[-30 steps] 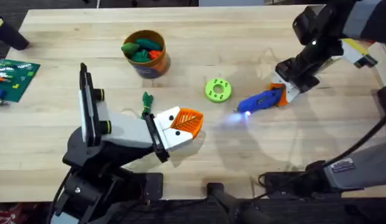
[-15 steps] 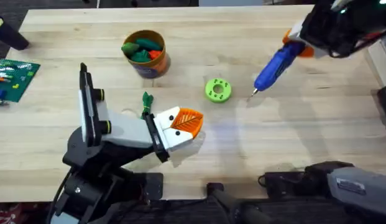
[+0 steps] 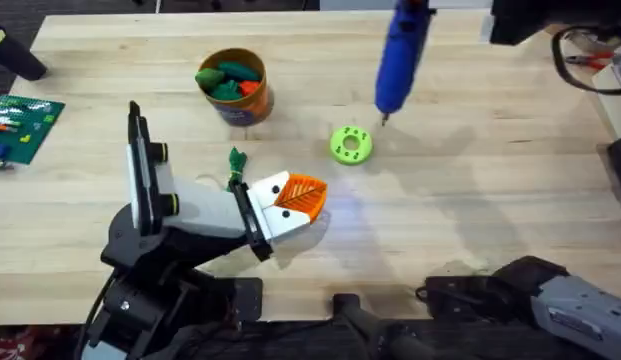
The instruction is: Pick up the gripper from the table and insert it into the empty holder that is missing its gripper. Then pick up a screw, insert it into the mounting hole, and use the screwdriver to tighten it. Finally, clean up the table by picking up the vegetable and placing it into the bucket.
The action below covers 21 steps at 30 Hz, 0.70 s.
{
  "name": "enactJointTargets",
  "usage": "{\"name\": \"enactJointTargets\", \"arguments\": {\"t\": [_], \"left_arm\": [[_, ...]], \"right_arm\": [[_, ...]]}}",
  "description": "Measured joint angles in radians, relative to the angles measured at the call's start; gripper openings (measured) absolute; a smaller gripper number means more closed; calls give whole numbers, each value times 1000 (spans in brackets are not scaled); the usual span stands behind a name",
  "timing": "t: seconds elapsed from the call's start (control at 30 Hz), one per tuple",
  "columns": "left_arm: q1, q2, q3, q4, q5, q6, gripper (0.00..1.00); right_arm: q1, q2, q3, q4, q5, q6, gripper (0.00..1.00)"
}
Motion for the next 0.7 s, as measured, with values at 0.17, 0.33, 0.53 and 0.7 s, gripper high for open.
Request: {"name": "enactJointTargets", "arguments": {"t": [0.17,0.33,0.53,0.7], "left_arm": [[0,0,0,0,0,0,16],[0,0,0,0,0,0,16],[0,0,0,0,0,0,16],[0,0,0,0,0,0,16]], "right_arm": [[40,-10,0,105,-202,-75,32],[70,-10,0,170,-395,-101,32],[78,-10,0,198,-493,-107,32],[78,-10,0,196,-534,-107,32]]}}
